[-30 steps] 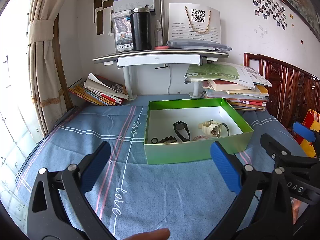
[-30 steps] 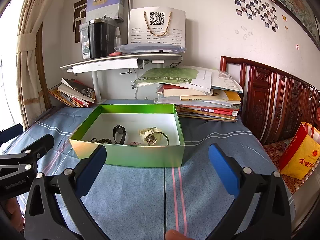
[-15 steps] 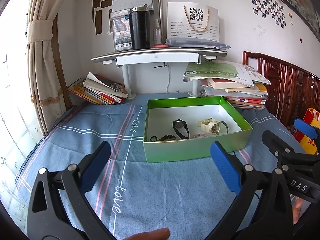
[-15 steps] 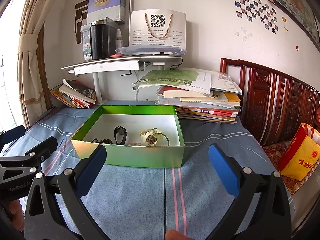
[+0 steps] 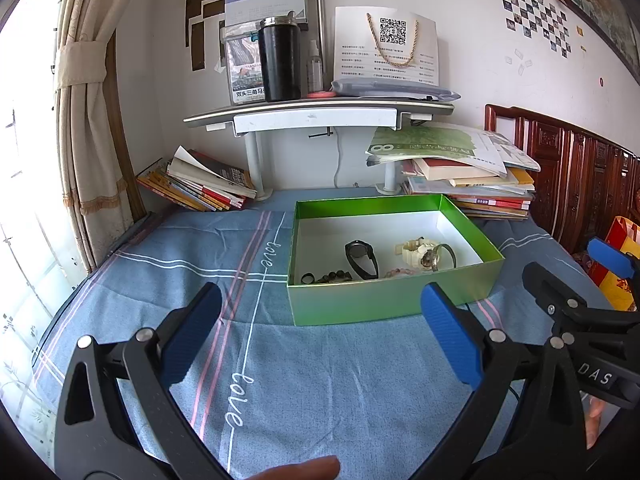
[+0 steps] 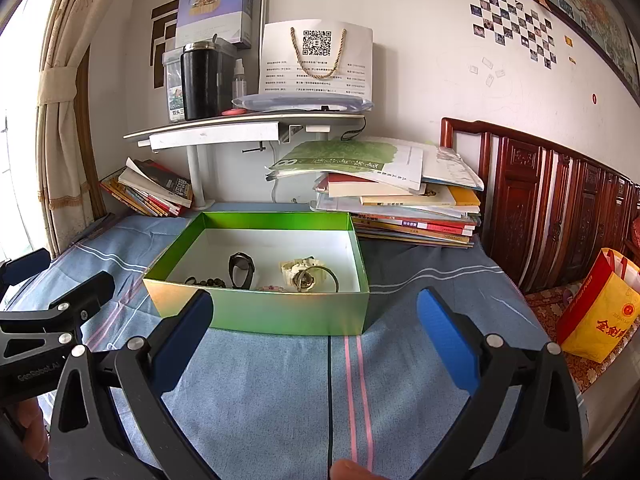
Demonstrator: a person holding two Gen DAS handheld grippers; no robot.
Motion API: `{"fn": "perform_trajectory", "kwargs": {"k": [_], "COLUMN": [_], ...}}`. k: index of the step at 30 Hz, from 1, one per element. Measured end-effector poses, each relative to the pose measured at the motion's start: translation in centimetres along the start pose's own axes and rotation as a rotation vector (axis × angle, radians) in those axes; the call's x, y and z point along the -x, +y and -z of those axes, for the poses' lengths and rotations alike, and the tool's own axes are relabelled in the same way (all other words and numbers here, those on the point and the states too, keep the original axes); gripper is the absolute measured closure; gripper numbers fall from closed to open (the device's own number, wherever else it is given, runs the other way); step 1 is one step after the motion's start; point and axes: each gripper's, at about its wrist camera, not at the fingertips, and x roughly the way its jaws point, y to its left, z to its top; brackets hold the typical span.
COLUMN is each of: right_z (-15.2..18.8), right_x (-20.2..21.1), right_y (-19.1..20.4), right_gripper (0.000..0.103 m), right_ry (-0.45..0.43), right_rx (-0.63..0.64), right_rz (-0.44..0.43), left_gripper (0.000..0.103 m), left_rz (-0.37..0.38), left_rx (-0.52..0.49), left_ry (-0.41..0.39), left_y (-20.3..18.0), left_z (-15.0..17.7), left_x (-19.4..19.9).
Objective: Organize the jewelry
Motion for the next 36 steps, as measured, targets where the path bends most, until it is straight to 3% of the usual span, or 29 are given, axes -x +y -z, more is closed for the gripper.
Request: {"fn": "perform_trajectory", "kwargs": {"k": [36], "right_z": [0.29], "right_x": [-0.69], "right_y": [-0.16], "right_gripper": [0.003], "right_ry": [0.019], "right_rx": [0.004], "right_rz": [-0.009], "left_gripper": [0.004], "left_rz": [0.009], "left_rx": [0.005], "left_ry": [0.030], "left_y": [0.31], "left_z": [0.05], "left_x": [-0.60]}}
